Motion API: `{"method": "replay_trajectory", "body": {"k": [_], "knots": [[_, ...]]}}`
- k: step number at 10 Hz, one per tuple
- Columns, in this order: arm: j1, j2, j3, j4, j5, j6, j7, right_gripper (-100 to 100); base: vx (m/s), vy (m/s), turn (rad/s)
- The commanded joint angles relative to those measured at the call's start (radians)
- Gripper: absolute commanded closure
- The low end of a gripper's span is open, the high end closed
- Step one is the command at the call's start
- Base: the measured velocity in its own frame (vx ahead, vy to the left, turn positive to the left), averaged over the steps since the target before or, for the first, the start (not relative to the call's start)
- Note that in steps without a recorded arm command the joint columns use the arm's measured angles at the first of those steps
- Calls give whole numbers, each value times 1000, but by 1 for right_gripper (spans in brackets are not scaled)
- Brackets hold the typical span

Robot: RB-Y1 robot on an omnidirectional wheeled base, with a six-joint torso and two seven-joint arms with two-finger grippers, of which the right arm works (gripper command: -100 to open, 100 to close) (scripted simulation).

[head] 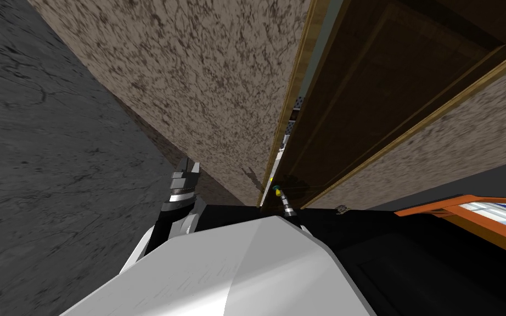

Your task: Pull the door open

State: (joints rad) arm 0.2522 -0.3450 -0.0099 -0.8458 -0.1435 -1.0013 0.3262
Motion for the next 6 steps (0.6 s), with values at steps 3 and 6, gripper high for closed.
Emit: {"method": "replay_trajectory", "body": {"k": [3,6], "knots": [[-8,5,19,-5,-16,12,-82,100,-48,-31,27],[-20,4,32,2,-36,17,-161,100,-52,-21,47]]}}
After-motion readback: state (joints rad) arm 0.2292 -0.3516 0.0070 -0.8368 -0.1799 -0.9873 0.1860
